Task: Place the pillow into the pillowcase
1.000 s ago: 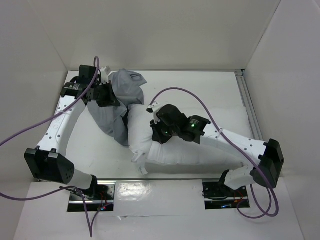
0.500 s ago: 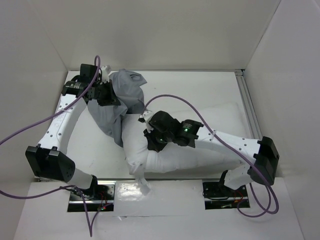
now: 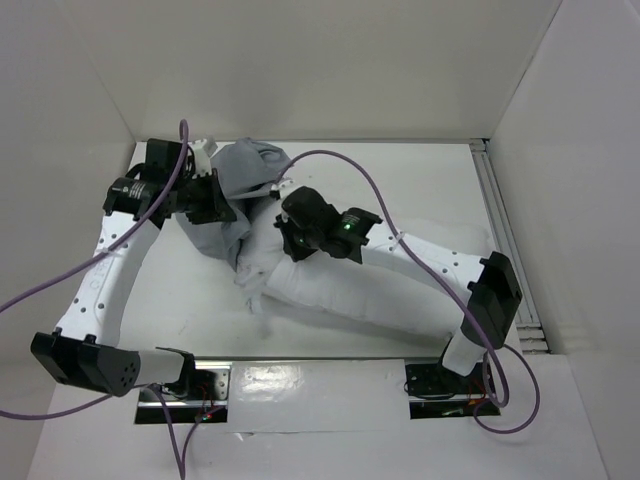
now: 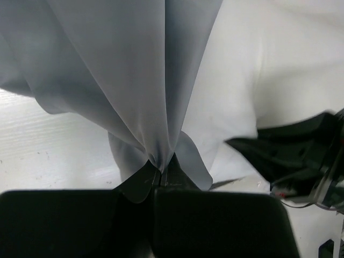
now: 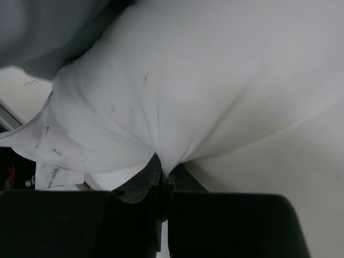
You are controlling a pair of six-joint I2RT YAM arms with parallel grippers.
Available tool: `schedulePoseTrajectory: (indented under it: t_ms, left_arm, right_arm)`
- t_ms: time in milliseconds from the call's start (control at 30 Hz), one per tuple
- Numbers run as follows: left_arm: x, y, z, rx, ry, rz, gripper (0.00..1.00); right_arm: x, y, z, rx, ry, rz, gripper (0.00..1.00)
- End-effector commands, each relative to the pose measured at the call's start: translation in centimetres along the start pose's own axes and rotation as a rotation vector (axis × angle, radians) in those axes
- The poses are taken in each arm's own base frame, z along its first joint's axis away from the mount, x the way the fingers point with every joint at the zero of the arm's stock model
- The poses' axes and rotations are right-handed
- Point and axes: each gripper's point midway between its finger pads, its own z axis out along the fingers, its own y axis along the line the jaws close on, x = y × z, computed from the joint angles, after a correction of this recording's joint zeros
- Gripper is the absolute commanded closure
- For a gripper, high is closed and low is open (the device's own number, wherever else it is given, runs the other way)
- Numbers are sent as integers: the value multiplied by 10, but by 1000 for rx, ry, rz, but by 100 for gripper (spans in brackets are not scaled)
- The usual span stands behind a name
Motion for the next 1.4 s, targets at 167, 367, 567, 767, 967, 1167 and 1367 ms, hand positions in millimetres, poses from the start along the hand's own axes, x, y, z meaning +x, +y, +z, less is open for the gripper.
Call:
schedulePoseTrajectory:
  t_ms: [167,367,567,767,967,1167,1367]
  left_arm:
    - [25,1,-10,-12,65,5,100]
    - [36,7,-6,-48,109,16,100]
    - [41,4,-5,-62,131,34,100]
    - [31,-5,-8,-59,113,62,100]
    - [14,-28,-34,-5,55,112,100]
    - [0,-65,-51,154,9,125,100]
    - [4,-66,-13,174,84,143,100]
  right_arm:
    - [-63,-68,-14,211,-227,343,100]
    - [-86,-90,-18,254,-309,487,100]
    - [-117,-81,-39,201,-404,526,100]
    - [-146,-77,-68,162,-467,525,100]
    - [-146,-69,-71,129,-435,518,100]
    - [-123,-83,-41,203,-343,516,100]
    - [-69,-101,24,256,-197,546,100]
